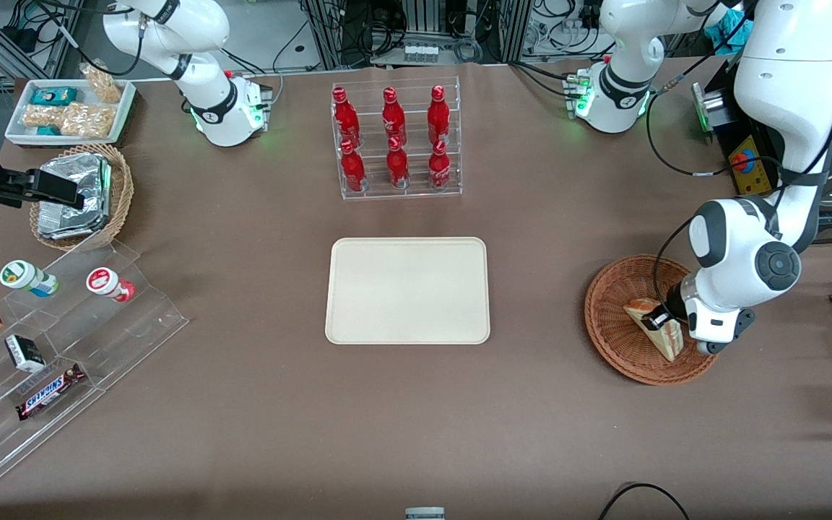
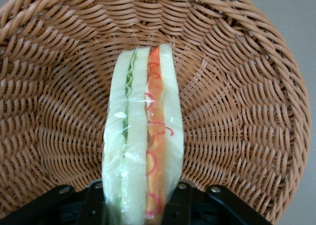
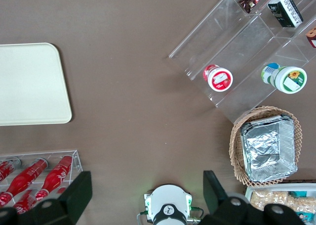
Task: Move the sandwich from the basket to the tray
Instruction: 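Close the left gripper on the sandwich wedge, then lift the sandwich and carry it with the left gripper over the tray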
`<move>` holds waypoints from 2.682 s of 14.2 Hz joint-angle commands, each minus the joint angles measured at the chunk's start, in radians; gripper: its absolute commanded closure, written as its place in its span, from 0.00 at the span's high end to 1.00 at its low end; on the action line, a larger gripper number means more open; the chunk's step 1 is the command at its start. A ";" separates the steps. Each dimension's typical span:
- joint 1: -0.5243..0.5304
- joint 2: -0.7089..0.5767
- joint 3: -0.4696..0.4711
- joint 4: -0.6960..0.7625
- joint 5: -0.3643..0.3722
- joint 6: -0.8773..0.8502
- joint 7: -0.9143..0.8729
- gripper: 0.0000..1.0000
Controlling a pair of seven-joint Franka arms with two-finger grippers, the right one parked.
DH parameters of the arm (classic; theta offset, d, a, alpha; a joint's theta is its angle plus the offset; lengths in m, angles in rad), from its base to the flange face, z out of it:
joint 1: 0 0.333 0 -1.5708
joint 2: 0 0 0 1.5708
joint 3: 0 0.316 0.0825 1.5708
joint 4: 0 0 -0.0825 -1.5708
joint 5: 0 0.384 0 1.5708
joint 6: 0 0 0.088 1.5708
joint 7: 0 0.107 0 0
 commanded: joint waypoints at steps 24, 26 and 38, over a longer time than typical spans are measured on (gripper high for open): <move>-0.293 -0.120 -0.011 0.120 0.011 -0.280 -0.018 0.09; -0.405 -0.079 -0.011 0.163 0.008 -0.283 -0.082 0.09; -0.795 0.260 -0.008 0.519 0.008 -0.261 -0.280 0.23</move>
